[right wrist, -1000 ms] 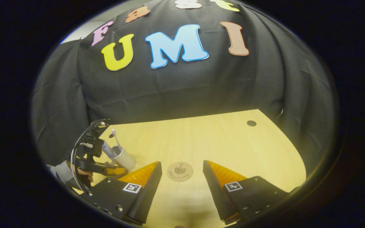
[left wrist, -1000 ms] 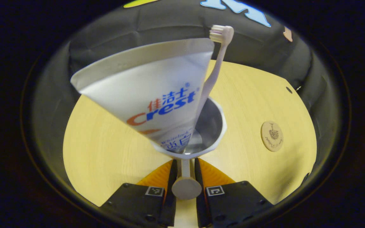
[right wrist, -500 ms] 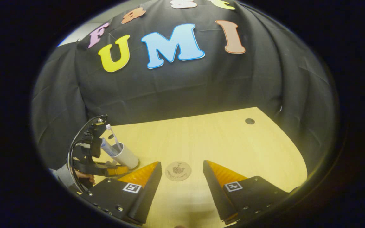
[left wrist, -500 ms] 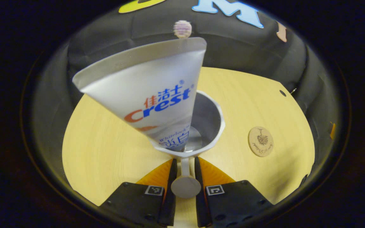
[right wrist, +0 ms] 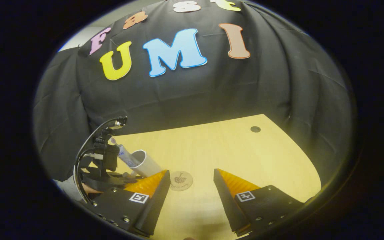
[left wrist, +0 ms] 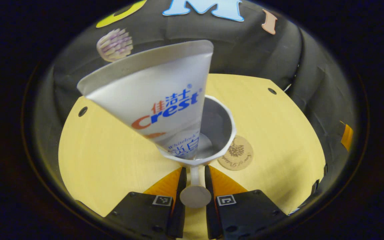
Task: Put the toothbrush and toothpaste on the desktop into the cup, then pick up the cup and place it on the coaster on the desktop.
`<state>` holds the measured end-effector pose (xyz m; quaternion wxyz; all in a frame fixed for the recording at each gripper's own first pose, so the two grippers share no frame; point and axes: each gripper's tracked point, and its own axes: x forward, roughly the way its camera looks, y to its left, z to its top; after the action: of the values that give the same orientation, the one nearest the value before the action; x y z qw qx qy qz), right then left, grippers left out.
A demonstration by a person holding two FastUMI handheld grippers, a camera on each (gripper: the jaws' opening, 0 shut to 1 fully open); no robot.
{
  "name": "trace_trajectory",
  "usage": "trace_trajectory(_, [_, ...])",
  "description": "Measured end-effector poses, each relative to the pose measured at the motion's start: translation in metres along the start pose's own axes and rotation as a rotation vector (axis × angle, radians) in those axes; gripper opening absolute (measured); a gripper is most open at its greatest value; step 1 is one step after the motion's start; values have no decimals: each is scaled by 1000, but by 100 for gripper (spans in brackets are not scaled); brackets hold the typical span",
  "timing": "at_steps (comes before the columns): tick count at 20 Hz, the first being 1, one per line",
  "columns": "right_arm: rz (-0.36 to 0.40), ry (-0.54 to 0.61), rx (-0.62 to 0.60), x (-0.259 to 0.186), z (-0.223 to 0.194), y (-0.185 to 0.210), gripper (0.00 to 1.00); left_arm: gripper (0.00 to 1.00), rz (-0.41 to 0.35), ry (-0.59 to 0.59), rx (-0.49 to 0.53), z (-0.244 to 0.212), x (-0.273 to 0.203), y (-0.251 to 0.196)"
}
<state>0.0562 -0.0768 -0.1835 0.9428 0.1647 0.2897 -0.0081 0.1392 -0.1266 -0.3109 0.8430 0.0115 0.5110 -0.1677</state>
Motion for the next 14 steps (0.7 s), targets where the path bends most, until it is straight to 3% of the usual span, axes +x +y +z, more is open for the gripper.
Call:
trace_trajectory(6, [-32, 3, 36, -10, -2, -32, 80, 34, -30, 20, 53, 0, 16, -51])
trace_trajectory(14, [-49, 15, 75, -18, -7, -61, 80, 34, -23, 47, 94, -5, 34, -84])
